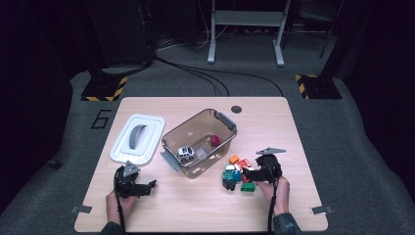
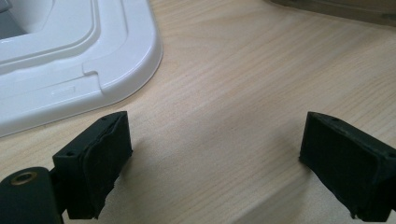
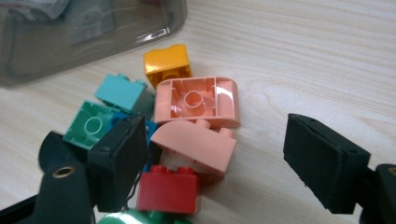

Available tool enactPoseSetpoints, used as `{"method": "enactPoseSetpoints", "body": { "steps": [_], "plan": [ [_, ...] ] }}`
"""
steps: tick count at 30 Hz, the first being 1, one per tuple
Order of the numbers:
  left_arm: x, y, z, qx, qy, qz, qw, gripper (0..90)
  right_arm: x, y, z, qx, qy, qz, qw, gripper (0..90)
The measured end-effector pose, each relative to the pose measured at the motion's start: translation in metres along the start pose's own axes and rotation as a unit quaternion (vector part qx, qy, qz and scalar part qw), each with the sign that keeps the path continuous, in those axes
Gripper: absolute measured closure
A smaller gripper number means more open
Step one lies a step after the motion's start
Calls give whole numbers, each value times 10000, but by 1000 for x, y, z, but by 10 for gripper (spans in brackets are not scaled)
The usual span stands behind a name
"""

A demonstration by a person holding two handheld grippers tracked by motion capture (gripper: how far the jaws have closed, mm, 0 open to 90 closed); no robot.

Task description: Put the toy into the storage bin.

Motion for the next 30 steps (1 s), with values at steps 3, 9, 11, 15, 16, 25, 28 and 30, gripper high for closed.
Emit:
{"method": "enactPoseSetpoints", "body": {
  "steps": [3, 9, 11, 15, 16, 25, 28, 30],
  "plan": [
    [0, 0, 0, 0, 3, 2, 10000, 87, 2, -7, -1, -49, -89, 18, 9999, 211],
    [0, 0, 0, -1, 1, 1, 10000, 87, 5, -19, -6, -148, -152, -74, 9997, 233],
    [0, 0, 0, 0, -8, -5, 10000, 87, 4, -20, -6, -201, -212, -123, 9995, 246],
    [0, 0, 0, 3, -9, -6, 10000, 88, 3, -18, -1, -232, -241, -163, 9993, 282],
    [0, 0, 0, 5, -10, -9, 10000, 88, 2, -17, 0, -215, -253, -160, 9993, 290],
    [0, 0, 0, 10, -9, -8, 10000, 89, -5, -6, 12, -222, -275, -158, 9993, 304],
    [0, 0, 0, 11, -10, -9, 10000, 89, -7, -9, 10, -222, -221, -229, 9992, 308],
    [0, 0, 0, 15, -8, -9, 10000, 88, -8, -10, 10, -264, -208, -256, 9991, 319]
  ]
}}
Point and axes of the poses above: each handheld gripper's, and its own axes: y roughly backward along the jaws, x roughly out of its top, z roughly to its right, the point moved 3 cm from there along -y, roughly forward along the jaws
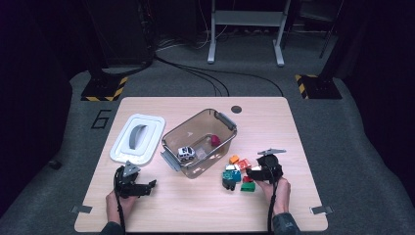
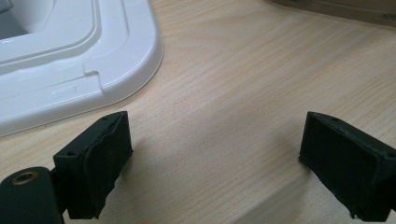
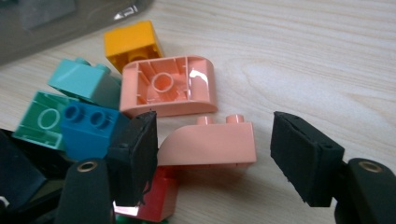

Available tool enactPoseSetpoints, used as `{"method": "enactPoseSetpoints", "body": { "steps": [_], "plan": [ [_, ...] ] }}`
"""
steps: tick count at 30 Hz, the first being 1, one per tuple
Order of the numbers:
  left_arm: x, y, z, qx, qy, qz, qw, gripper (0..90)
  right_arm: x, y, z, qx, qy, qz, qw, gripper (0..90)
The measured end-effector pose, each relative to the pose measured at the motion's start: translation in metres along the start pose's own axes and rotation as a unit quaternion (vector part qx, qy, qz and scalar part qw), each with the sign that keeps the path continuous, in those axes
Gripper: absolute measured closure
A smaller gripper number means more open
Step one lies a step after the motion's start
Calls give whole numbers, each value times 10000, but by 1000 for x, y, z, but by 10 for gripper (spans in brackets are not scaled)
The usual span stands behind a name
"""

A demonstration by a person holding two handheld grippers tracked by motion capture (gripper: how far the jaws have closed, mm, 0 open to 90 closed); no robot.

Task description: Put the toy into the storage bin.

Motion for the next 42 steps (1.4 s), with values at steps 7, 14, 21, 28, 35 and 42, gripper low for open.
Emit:
{"method": "enactPoseSetpoints", "body": {
  "steps": [7, 14, 21, 28, 35, 42],
  "plan": [
    [0, 0, 0, -5, -1, 1, 10000, 89, -3, 2, 16, -61, -121, 31, 9999, 335],
    [0, 0, 0, -5, -2, 0, 10000, 89, -3, 1, 27, -55, -73, 18, 10000, 399],
    [0, 0, 0, -6, -2, 1, 10000, 89, -1, 7, 30, -62, -104, 107, 9999, 409],
    [0, 0, 0, 1, 6, 2, 10000, 89, 10, -2, 32, -179, -251, -124, 9994, 445],
    [0, 0, 0, -1, 4, 1, 10000, 89, 9, 3, 39, -209, -223, -232, 9993, 550],
    [0, 0, 0, -4, 0, 2, 10000, 89, 15, 8, 50, -119, -500, -279, 9983, 474]
  ]
}}
Point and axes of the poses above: each handheld gripper's, and its own axes: y roughly backward along the jaws, x roughly out of its top, z roughly to its right, the point moved 3 cm from there along -y, roughly forward along the jaws
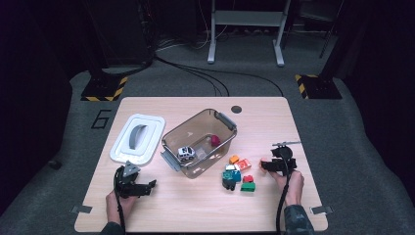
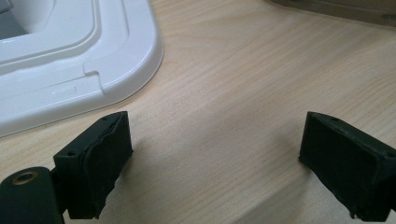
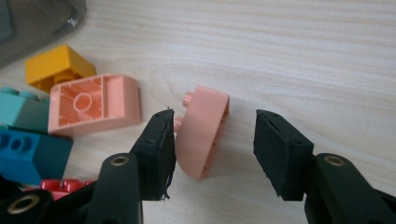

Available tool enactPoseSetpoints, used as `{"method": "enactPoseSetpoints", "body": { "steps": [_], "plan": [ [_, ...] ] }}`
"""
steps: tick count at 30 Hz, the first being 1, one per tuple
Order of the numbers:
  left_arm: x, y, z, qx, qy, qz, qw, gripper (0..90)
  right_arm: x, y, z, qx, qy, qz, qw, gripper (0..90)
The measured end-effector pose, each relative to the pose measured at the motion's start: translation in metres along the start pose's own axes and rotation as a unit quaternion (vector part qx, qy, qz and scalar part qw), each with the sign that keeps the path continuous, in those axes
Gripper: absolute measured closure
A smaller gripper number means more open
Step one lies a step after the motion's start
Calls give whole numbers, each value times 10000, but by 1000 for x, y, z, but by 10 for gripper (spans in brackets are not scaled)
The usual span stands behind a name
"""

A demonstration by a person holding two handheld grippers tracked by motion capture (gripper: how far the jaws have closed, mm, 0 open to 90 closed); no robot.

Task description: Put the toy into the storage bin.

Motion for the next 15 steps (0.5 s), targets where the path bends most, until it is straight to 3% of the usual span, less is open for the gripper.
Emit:
{"method": "enactPoseSetpoints", "body": {
  "steps": [3, 6, 10, 15],
  "plan": [
    [0, 0, 0, 0, 0, -1, 10000, 89, 7, -3, -2, 21, -88, 31, 10000, 477],
    [0, 0, 0, 6, 5, 0, 10000, 90, 13, -9, -5, -18, -141, -104, 9998, 494],
    [0, 0, 0, 1, -1, -1, 10000, 90, 18, -14, -6, -123, -130, -171, 9997, 609],
    [0, 0, 0, -1, 0, -1, 10000, 90, 19, -15, -7, -124, -115, -260, 9995, 663]
  ]
}}
Point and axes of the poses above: each handheld gripper's, and its own axes: y roughly backward along the jaws, x roughly out of its top, z roughly to its right, the point moved 3 cm from there along -y, roughly forward along the jaws
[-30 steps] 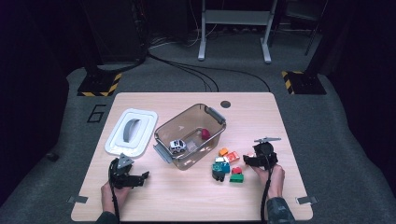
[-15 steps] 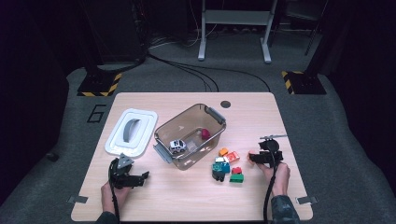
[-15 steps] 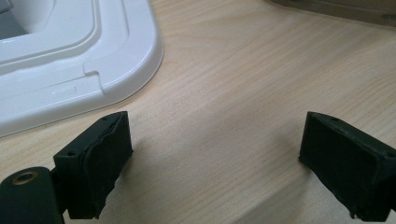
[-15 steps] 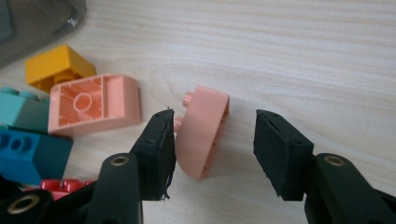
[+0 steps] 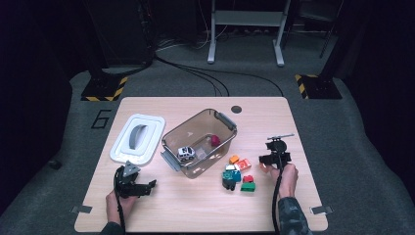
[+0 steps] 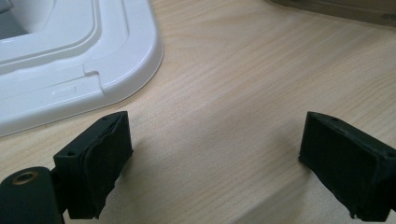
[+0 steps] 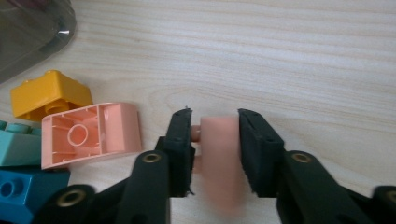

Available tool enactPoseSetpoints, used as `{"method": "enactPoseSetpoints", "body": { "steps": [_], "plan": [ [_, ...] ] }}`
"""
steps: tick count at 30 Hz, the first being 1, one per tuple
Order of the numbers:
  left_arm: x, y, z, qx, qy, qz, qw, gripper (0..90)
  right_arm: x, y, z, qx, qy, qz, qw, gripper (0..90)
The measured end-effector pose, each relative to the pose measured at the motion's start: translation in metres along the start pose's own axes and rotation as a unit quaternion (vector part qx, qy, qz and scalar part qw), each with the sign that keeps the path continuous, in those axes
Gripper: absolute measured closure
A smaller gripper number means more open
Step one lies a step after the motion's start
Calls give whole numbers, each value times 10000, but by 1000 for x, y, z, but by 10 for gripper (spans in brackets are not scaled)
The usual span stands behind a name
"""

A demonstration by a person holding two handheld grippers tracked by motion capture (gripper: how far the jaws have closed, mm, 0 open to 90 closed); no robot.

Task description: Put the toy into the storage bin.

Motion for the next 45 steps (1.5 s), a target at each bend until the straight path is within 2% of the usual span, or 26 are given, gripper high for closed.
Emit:
{"method": "enactPoseSetpoints", "body": {
  "steps": [7, 8, 9, 11, 14, 20, 22, 23, 25, 30, 31, 32, 35, 38, 45],
  "plan": [
    [0, 0, 0, 0, 0, 1, 10000, 90, 1, 0, -1, 23, 91, -3, 10000, 669],
    [0, 0, 0, 1, -1, 1, 10000, 90, 1, 1, -2, 52, 58, 30, 10000, 678],
    [0, 0, 0, 5, 4, 2, 10000, 90, 2, 2, -1, 47, 136, 147, 9998, 725],
    [0, 0, 0, -1, 0, 1, 10000, 90, 3, 6, -4, 52, 168, 216, 9996, 726],
    [0, 0, 0, 2, 3, 2, 10000, 90, 2, 3, -4, 66, 280, 122, 9995, 725],
    [0, 0, 0, 2, 0, 0, 10000, 90, 4, 2, -2, 81, 222, 117, 9997, 717],
    [0, 0, 0, 5, 4, 2, 10000, 90, 4, 1, -1, 73, 229, 153, 9996, 691],
    [0, 0, 0, 3, 6, 3, 10000, 90, 4, 1, 0, 72, 238, 136, 9996, 633],
    [0, 0, 0, 0, 3, 3, 10000, 90, 4, 0, 0, 50, 191, 128, 9997, 593],
    [0, 0, 0, 1, -1, 1, 10000, 90, 5, -6, 0, -12, 224, -14, 9997, 602],
    [0, 0, 0, 1, 1, 1, 10000, 90, 5, -9, -1, -63, 317, -38, 9995, 648],
    [0, 0, 0, 1, 1, 1, 10000, 90, 6, -10, -2, -67, 295, -59, 9995, 659],
    [0, 0, 0, 1, 0, 2, 10000, 90, 7, -10, -3, -100, 427, -35, 9990, 666],
    [0, 0, 0, 5, 4, 3, 10000, 90, 8, -6, -4, -112, 478, 73, 9988, 667],
    [0, 0, 0, -2, 0, 0, 10000, 90, 20, 10, -7, 19, 337, 302, 9990, 668]
  ]
}}
Point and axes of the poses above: each handheld gripper's, and its own axes: y roughly backward along the jaws, x roughly out of its top, z roughly to its right, the point moved 3 cm from there along -y, roughly forward along the jaws
